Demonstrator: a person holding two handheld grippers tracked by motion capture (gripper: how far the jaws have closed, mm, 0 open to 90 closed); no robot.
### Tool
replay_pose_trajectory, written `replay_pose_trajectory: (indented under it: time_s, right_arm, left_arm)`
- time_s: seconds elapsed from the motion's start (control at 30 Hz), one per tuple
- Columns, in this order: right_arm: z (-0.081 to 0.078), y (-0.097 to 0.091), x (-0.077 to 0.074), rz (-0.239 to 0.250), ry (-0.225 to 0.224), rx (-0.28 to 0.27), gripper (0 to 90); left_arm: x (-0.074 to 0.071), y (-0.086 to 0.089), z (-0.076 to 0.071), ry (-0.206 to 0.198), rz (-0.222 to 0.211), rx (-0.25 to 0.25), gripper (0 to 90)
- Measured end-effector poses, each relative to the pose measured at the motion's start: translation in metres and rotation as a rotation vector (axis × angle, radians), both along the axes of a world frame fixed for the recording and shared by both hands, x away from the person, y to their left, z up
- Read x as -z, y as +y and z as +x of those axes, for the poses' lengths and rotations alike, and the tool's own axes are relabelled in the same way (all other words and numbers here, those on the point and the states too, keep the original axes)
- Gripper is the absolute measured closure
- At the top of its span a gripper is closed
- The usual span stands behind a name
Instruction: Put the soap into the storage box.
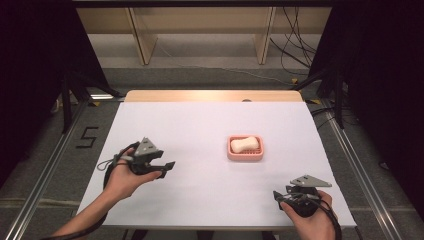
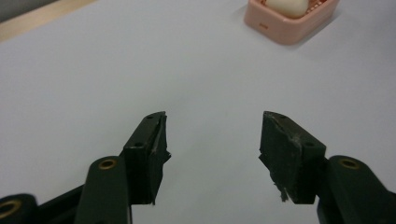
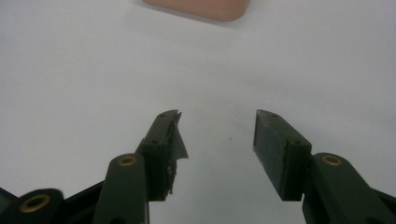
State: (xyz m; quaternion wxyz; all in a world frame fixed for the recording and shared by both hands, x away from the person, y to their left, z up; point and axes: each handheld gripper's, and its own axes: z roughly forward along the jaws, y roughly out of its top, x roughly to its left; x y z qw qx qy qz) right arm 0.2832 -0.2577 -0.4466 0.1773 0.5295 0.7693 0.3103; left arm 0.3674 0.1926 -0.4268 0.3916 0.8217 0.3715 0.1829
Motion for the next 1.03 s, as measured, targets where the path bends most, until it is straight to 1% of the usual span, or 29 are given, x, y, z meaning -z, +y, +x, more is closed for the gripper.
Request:
replay_pose_trajectory:
  time_s: [0.03,0.07,0.1,0.13,0.17,0.2,0.23,0.27,0.3,0.33,0.37,0.4,0.43,0.47,0.5,0.53,0.63,0.67,0.7,0.73,0.77,0.8,0.9,0.93,0.97,1.0,1.03]
  right_arm:
    - [-0.001,0.002,0.000,0.009,0.013,0.014,50.8]
    - [-0.001,0.003,-0.001,0.007,0.025,0.023,50.6]
    - [0.000,0.003,0.000,0.017,0.010,0.012,50.6]
    - [0.000,0.004,0.000,0.028,0.007,0.022,50.6]
    - [0.000,0.004,0.000,0.025,0.008,0.018,50.5]
    - [0.002,0.001,0.001,-0.010,-0.017,-0.022,50.5]
    - [0.003,0.001,0.001,-0.006,-0.012,-0.033,50.5]
    - [0.003,0.002,0.001,-0.015,-0.005,-0.025,50.5]
    - [0.003,0.002,0.001,-0.015,-0.005,-0.025,50.5]
    - [0.003,0.002,0.001,-0.021,-0.007,-0.030,50.4]
    - [0.003,0.002,0.001,-0.021,-0.007,-0.030,50.4]
    - [0.004,0.004,0.002,-0.008,-0.006,-0.019,50.4]
    - [0.003,0.005,0.002,-0.005,0.006,-0.014,50.4]
    - [0.004,0.005,0.002,-0.007,0.000,-0.018,50.4]
    - [0.003,0.005,0.001,-0.012,0.008,-0.018,50.4]
    - [0.005,0.004,0.002,-0.023,-0.009,-0.033,50.4]
    - [0.006,0.004,0.002,-0.024,-0.008,-0.035,50.4]
    - [0.006,0.004,0.003,-0.029,-0.003,-0.041,50.4]
    - [0.006,0.004,0.003,-0.029,-0.003,-0.041,50.4]
    - [0.006,0.005,0.003,-0.032,0.005,-0.036,50.7]
    - [0.005,0.007,0.003,-0.029,0.010,-0.027,50.7]
    - [0.006,0.008,0.003,-0.033,-0.009,-0.026,50.7]
    - [0.005,0.008,0.002,-0.043,0.003,-0.023,50.7]
    - [0.005,0.009,0.001,-0.046,0.008,-0.019,50.7]
    - [0.007,0.008,0.002,-0.062,0.001,-0.035,50.7]
    - [0.007,0.007,0.001,-0.068,-0.003,-0.036,50.7]
    - [0.007,0.007,0.001,-0.068,-0.003,-0.036,50.7]
  left_arm:
    - [0.005,0.008,-0.006,0.007,-0.010,-0.020,40.9]
    - [0.009,0.015,-0.011,0.016,-0.002,-0.032,40.9]
    - [0.013,0.020,-0.016,0.029,-0.005,-0.048,40.9]
    - [0.015,0.024,-0.018,0.034,0.000,-0.054,40.8]
    - [0.018,0.030,-0.022,0.039,0.010,-0.054,40.7]
    - [0.023,0.035,-0.028,0.054,0.003,-0.070,40.6]
    - [0.023,0.035,-0.028,0.054,0.003,-0.070,40.5]
    - [0.029,0.043,-0.036,0.063,-0.001,-0.088,40.5]
    - [0.029,0.043,-0.036,0.063,-0.001,-0.088,40.4]
    - [0.033,0.051,-0.041,0.080,-0.005,-0.093,40.3]
    - [0.033,0.051,-0.041,0.080,-0.005,-0.093,40.2]
    - [0.036,0.054,-0.045,0.098,-0.024,-0.117,40.1]
    - [0.036,0.054,-0.045,0.098,-0.024,-0.117,39.9]
    - [0.036,0.057,-0.046,0.095,-0.016,-0.116,39.8]
    - [0.037,0.060,-0.050,0.091,-0.006,-0.124,39.7]
    - [0.038,0.062,-0.053,0.098,-0.027,-0.121,39.7]
    - [0.039,0.065,-0.057,0.102,-0.036,-0.136,39.7]
    - [0.041,0.069,-0.061,0.123,-0.046,-0.135,39.7]
    - [0.041,0.069,-0.061,0.123,-0.046,-0.135,39.7]
    - [0.043,0.070,-0.064,0.114,-0.060,-0.152,39.7]
    - [0.043,0.070,-0.064,0.114,-0.060,-0.152,39.7]
    - [0.044,0.073,-0.067,0.129,-0.056,-0.149,39.7]
    - [0.044,0.075,-0.070,0.134,-0.065,-0.152,39.7]
    - [0.044,0.077,-0.072,0.133,-0.077,-0.165,39.7]
    - [0.044,0.078,-0.072,0.130,-0.066,-0.161,39.7]
    - [0.045,0.079,-0.072,0.130,-0.080,-0.174,39.7]
    - [0.045,0.079,-0.072,0.130,-0.080,-0.174,39.7]
